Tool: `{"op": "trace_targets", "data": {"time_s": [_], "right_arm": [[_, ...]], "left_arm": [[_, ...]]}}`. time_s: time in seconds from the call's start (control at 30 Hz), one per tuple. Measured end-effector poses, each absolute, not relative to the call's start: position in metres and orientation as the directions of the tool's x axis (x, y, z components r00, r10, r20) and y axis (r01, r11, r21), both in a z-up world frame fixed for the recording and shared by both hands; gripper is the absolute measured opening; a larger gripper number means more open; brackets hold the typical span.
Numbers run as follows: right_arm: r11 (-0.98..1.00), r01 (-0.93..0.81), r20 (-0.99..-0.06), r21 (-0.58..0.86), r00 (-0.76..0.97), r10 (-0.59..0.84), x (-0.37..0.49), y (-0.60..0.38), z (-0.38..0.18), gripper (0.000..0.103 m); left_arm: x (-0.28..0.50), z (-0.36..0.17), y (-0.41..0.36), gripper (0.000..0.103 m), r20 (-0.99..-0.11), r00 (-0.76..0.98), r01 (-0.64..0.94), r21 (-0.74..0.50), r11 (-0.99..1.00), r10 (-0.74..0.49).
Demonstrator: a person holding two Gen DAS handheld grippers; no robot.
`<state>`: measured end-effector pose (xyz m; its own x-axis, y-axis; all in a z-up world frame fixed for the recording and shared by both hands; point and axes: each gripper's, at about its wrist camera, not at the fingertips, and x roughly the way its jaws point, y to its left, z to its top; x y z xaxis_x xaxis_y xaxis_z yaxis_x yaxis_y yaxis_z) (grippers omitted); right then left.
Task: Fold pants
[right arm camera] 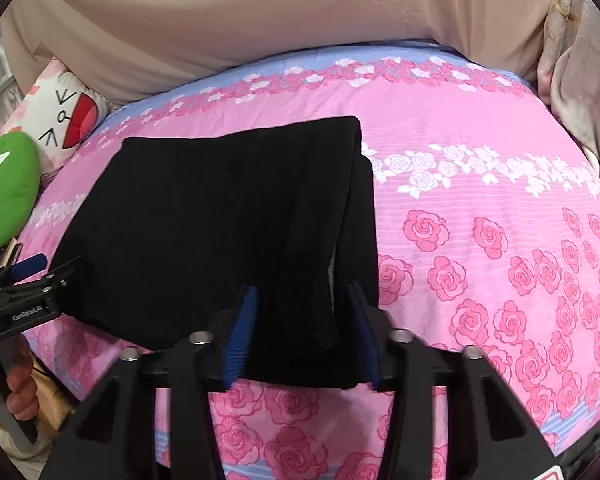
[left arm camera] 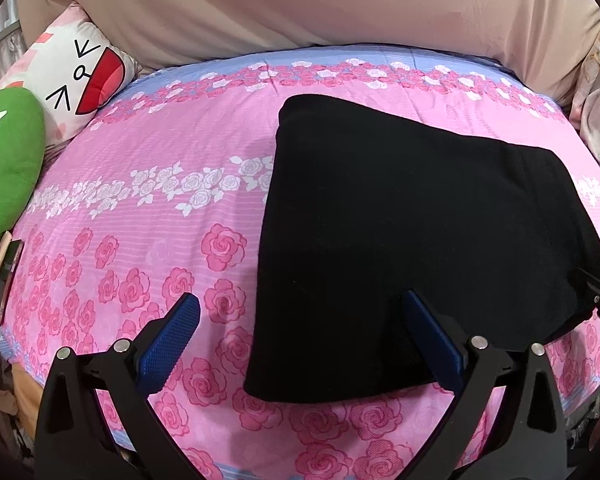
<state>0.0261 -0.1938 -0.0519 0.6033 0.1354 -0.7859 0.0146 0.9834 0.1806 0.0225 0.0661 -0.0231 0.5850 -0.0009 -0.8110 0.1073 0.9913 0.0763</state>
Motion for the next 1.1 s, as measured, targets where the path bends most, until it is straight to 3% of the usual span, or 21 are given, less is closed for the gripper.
{"op": "trace_targets", "data": {"time_s": [0.07,0.17,0.23,0.3,0.4,0.43,0.53,0.6,0.67,0.7,0.73,0.77,0.8,0.83,0.87,0.97,1.07,1.1], "right_arm": [[0.976,0.008,-0.762,0.219,0.626,0.166,0.017,-0.200,-0.041,0.019],[0.972,-0.005,-0.747,0.235,0.639,0.184,0.011,-0.206,-0.034,0.018],[0.970,0.003,-0.780,0.243,0.594,0.194,0.020,-0.211,-0.059,0.031],[0.940,0.020,-0.743,0.340,0.619,0.256,0.015,-0.223,-0.062,0.036],[0.939,0.056,-0.725,0.339,0.652,0.223,0.005,-0.229,-0.042,0.075],[0.954,0.048,-0.728,0.297,0.658,0.193,0.005,-0.226,-0.039,0.079],[0.956,0.066,-0.763,0.285,0.619,0.184,0.012,-0.226,-0.051,0.079],[0.925,0.076,-0.772,0.373,0.578,0.264,0.020,-0.230,-0.071,0.079],[0.865,0.086,-0.734,0.495,0.574,0.363,0.024,-0.237,-0.086,0.082],[0.853,0.084,-0.714,0.515,0.593,0.373,0.024,-0.238,-0.087,0.075],[0.843,0.068,-0.706,0.534,0.585,0.400,0.026,-0.237,-0.088,0.059],[0.827,0.065,-0.691,0.559,0.588,0.421,0.029,-0.236,-0.090,0.053],[0.819,0.054,-0.679,0.572,0.592,0.435,0.031,-0.235,-0.087,0.040],[0.828,0.036,-0.676,0.560,0.597,0.432,0.031,-0.231,-0.079,0.036],[0.831,0.019,-0.668,0.556,0.606,0.433,0.028,-0.227,-0.071,0.035],[0.827,-0.055,-0.623,0.560,0.630,0.463,0.010,-0.220,-0.037,0.033],[0.852,-0.091,-0.646,0.515,0.613,0.455,-0.013,-0.212,-0.028,0.035],[0.860,-0.078,-0.669,0.505,0.593,0.447,-0.015,-0.212,-0.039,0.038]], "left_arm": [[0.021,-0.022,0.066,0.098,-0.811,0.585,0.103,0.083,0.991,0.008],[0.020,-0.022,0.065,0.098,-0.809,0.588,0.102,0.083,0.991,0.008],[0.022,-0.027,0.065,0.098,-0.813,0.582,0.100,0.073,0.992,0.001],[0.025,-0.031,0.067,0.098,-0.827,0.563,0.099,0.053,0.994,-0.012],[0.024,-0.022,0.083,0.098,-0.829,0.544,0.108,-0.084,0.991,-0.129],[0.025,-0.021,0.086,0.098,-0.826,0.540,0.108,-0.122,0.987,-0.161],[0.039,-0.038,0.097,0.098,-0.849,0.467,0.072,-0.243,0.967,-0.248],[0.045,-0.054,0.105,0.098,-0.852,0.409,0.042,-0.341,0.939,-0.327],[0.044,-0.054,0.107,0.098,-0.832,0.439,0.042,-0.359,0.932,-0.340],[0.045,-0.055,0.104,0.098,-0.835,0.424,0.058,-0.361,0.931,-0.350],[0.044,-0.054,0.101,0.087,-0.832,0.429,0.071,-0.357,0.931,-0.352],[0.043,-0.052,0.099,0.075,-0.825,0.427,0.097,-0.366,0.926,-0.371],[0.042,-0.047,0.095,0.065,-0.825,0.423,0.119,-0.360,0.926,-0.375],[0.039,-0.040,0.094,0.051,-0.823,0.437,0.124,-0.343,0.931,-0.362],[0.036,-0.033,0.095,0.046,-0.818,0.448,0.133,-0.338,0.932,-0.361],[0.019,-0.004,0.107,0.037,-0.785,0.474,0.167,-0.364,0.916,-0.399],[-0.006,0.001,0.114,0.039,-0.798,0.446,0.188,-0.359,0.914,-0.405],[-0.010,-0.006,0.112,0.043,-0.815,0.425,0.191,-0.344,0.919,-0.394]]}}
